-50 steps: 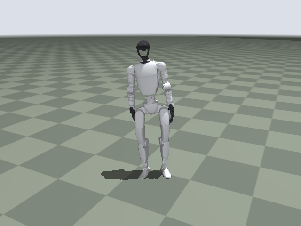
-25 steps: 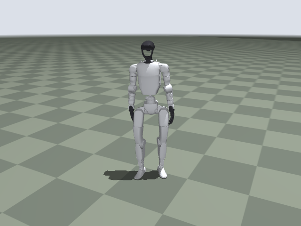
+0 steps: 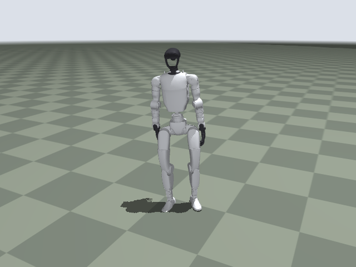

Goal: In place motions

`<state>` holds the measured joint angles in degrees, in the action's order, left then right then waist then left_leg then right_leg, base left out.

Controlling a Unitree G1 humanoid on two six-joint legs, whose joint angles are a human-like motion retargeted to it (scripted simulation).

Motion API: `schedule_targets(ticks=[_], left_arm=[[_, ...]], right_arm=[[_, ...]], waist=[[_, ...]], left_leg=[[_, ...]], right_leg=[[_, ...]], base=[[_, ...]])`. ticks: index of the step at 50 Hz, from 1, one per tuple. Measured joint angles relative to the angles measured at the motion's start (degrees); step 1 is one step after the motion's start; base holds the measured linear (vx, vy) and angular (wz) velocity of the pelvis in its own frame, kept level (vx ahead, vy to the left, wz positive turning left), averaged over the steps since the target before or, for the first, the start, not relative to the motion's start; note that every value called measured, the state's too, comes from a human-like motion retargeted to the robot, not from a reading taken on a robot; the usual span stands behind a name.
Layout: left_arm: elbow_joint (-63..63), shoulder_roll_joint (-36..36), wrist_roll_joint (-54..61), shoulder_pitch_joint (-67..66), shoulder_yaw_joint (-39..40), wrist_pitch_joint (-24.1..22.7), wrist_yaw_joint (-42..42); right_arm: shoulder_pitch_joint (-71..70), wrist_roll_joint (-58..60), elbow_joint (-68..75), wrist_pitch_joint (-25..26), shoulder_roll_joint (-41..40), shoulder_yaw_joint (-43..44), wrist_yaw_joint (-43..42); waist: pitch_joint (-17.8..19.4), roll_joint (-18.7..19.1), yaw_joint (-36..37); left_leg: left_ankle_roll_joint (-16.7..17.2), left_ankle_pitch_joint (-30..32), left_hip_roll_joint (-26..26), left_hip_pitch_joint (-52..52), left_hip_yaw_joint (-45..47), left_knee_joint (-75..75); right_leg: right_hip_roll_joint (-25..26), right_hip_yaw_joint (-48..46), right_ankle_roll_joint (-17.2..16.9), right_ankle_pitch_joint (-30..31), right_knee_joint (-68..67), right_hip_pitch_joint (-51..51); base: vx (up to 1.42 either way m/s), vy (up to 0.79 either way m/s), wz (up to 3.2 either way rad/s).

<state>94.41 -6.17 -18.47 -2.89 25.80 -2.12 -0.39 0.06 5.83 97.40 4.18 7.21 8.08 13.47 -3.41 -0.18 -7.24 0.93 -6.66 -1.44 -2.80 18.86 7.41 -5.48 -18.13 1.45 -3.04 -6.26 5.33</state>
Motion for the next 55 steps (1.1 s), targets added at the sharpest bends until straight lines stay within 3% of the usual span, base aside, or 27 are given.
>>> schedule_targets(ticks=[3, 6, 8, 10, 12, 15, 20, 26, 32, 35, 37, 41, 55], left_arm=[[2.0, -1.3, -0.3, -3.5, -1.3, -0.8, 1.6], [3.0, -2.4, -1.7, -6.2, -1.1, -0.9, 1.7], [3.0, -3.2, -2.2, -7.8, -0.8, -0.3, 1.0], [3.0, -4.2, -2.6, -9.1, -1.2, 1.1, 0.2], [3.0, -4.9, -3.7, -10.0, -2.3, 2.8, -0.5], [3.0, -4.6, -5.0, -11.3, -2.5, 3.3, -1.4], [3.0, -2.8, -3.8, -14.1, 0.1, 3.2, -2.2], [3.0, -2.2, -1.5, -12.4, 1.7, 2.2, -2.4], [2.2, -1.9, 2.0, -9.8, 3.6, -0.7, -2.0], [0.9, -2.2, 2.1, -8.5, 3.4, -1.2, -2.2], [0.4, -2.3, 2.2, -7.9, 3.2, -1.3, -2.4], [-0.8, -2.7, 1.8, -5.9, 3.3, -1.3, -2.6], [-0.6, -5.2, -1.6, -0.3, 0.1, -0.1, -1.2]], right_arm=[[-5.3, -0.9, -0.8, -1.4, -1.8, -3.3, 0.9], [-10.9, -1.8, -4.7, -1.9, -3.9, -4.8, 1.0], [-14.7, -2.1, -7.8, -2.4, -5.0, -4.6, 0.8], [-18.8, -2.1, -10.3, -2.6, -5.0, -4.1, 1.1], [-22.2, -0.9, -12.1, -2.5, -4.6, -2.2, 0.8], [-26.0, 0.3, -14.1, -3.0, -4.3, -0.8, -0.6], [-27.8, 1.4, -13.7, -3.7, -4.2, -2.6, -1.8], [-24.8, 3.1, -12.4, -3.9, -4.9, -3.0, -2.1], [-18.8, 5.5, -10.8, -3.0, -5.2, -4.6, -3.5], [-16.5, 5.6, -9.7, -2.9, -5.3, -4.6, -3.5], [-15.3, 5.8, -8.6, -2.6, -5.1, -4.2, -3.0], [-14.3, 5.5, -7.6, -2.2, -5.0, -4.1, -2.1], [-9.4, 1.8, -9.0, -3.0, -3.9, 0.4, 3.1]], waist=[[1.4, -0.6, 0.4], [2.7, -2.1, 0.5], [3.4, -3.8, 1.9], [4.4, -6.5, 4.9], [5.4, -7.6, 6.8], [6.3, -8.2, 8.7], [4.0, -7.5, 8.5], [1.8, -6.5, 6.0], [-1.1, -3.7, 3.1], [-1.7, -0.8, 2.4], [-2.5, 0.7, 0.6], [-3.9, 1.8, -2.8], [-2.3, -1.5, -0.9]], left_leg=[[-0.2, 4.3, -0.3, -1.8, -0.6, 5.8], [2.6, 15.5, -0.8, -8.6, -3.5, 16.9], [2.5, 22.1, -1.0, -14.4, -4.1, 25.1], [-0.9, 20.7, -2.3, -19.5, -0.7, 34.7], [-4.5, 13.5, -5.0, -23.6, 2.1, 44.4], [-8.6, 7.9, -7.3, -28.6, 3.4, 54.5], [-7.4, 5.6, -6.0, -32.9, -0.7, 59.7], [-5.6, 5.2, -5.3, -24.7, -1.2, 50.0], [-0.4, 9.6, -0.5, -8.5, -4.4, 22.1], [4.4, 1.8, -0.9, 1.0, -3.9, 6.5], [2.8, -1.5, -0.8, 3.5, -4.0, 0.8], [1.9, -1.6, 0.2, 3.0, -5.9, -4.4], [-0.6, -4.1, 3.3, 4.1, -3.6, -5.7]], right_leg=[[-0.3, -0.8, 0.4, 0.7, 1.5, -2.0], [-1.8, -2.0, 0.3, 1.0, 2.1, -2.6], [-3.5, -2.1, 0.2, 0.9, 1.7, -1.9], [-5.4, -1.3, 0.8, 0.4, 0.5, -1.1], [-6.2, -2.8, 1.6, -0.4, 0.0, -1.9], [-6.5, -2.5, 2.6, -0.9, -0.9, -2.0], [-6.1, -2.7, 3.1, -0.6, -0.6, -1.3], [-5.8, -5.3, 2.3, 0.2, 0.8, -2.2], [-3.6, -6.9, 1.3, 1.0, 2.2, -2.9], [0.0, -7.1, 1.3, 0.8, 2.2, -3.2], [1.0, -8.4, 0.8, 0.8, 2.6, -3.5], [0.7, -10.4, -0.4, 1.4, 3.0, -2.3], [-2.7, -7.3, -2.9, 3.5, 1.3, -0.5]], base=[[-0.15, -0.14, 0.28], [-0.22, -0.12, 0.59], [-0.30, -0.18, 0.41], [-0.26, -0.17, 0.03], [-0.18, -0.06, 0.20], [-0.10, -0.01, 0.09], [0.01, 0.00, 0.01], [0.02, 0.01, 0.27], [0.11, 0.07, 0.12], [0.13, 0.15, -0.13], [0.13, 0.10, 0.41], [0.00, 0.12, 0.40], [0.05, 0.13, -0.18]])
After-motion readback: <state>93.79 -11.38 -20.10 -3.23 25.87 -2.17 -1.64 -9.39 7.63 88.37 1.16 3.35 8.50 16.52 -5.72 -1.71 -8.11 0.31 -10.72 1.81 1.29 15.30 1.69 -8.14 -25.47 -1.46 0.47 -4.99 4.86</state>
